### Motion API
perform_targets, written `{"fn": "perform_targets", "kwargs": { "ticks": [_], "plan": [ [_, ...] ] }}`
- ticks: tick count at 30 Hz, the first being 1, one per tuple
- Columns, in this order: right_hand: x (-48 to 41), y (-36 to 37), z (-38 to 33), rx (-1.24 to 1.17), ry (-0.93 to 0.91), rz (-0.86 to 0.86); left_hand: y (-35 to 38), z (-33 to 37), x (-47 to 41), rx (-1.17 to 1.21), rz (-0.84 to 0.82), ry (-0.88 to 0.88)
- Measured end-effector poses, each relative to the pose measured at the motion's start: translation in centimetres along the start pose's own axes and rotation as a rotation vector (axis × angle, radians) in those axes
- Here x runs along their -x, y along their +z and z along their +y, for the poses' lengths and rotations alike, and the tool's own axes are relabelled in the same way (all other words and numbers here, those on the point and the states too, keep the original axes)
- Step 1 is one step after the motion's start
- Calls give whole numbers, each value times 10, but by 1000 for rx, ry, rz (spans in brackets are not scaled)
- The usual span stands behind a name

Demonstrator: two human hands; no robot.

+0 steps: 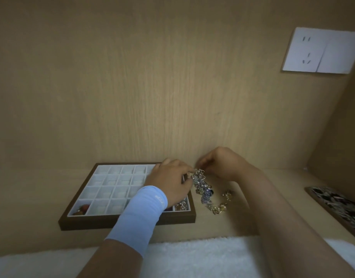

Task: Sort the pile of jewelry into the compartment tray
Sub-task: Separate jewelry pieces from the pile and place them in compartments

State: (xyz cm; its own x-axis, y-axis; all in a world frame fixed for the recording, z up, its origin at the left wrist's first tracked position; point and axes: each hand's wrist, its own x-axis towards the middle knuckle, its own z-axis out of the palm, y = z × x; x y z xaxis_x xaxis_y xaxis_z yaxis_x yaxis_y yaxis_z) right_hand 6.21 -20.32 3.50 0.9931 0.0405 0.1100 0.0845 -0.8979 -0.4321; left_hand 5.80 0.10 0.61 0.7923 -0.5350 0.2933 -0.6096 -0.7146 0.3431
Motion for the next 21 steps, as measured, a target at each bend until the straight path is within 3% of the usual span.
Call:
{"fn": "perform_targets", "kwargs": {
  "ticks": [4, 11, 21],
  "plan": [
    [-2, 10, -3, 26, -33, 32, 4, 3, -1, -48, -142, -25],
    [-1, 3, 0, 51, 36, -14, 6, 1, -1, 57, -97, -38],
    [7, -25, -17, -396, 5, 74, -19, -2, -3, 493, 140, -153]
  ]
}}
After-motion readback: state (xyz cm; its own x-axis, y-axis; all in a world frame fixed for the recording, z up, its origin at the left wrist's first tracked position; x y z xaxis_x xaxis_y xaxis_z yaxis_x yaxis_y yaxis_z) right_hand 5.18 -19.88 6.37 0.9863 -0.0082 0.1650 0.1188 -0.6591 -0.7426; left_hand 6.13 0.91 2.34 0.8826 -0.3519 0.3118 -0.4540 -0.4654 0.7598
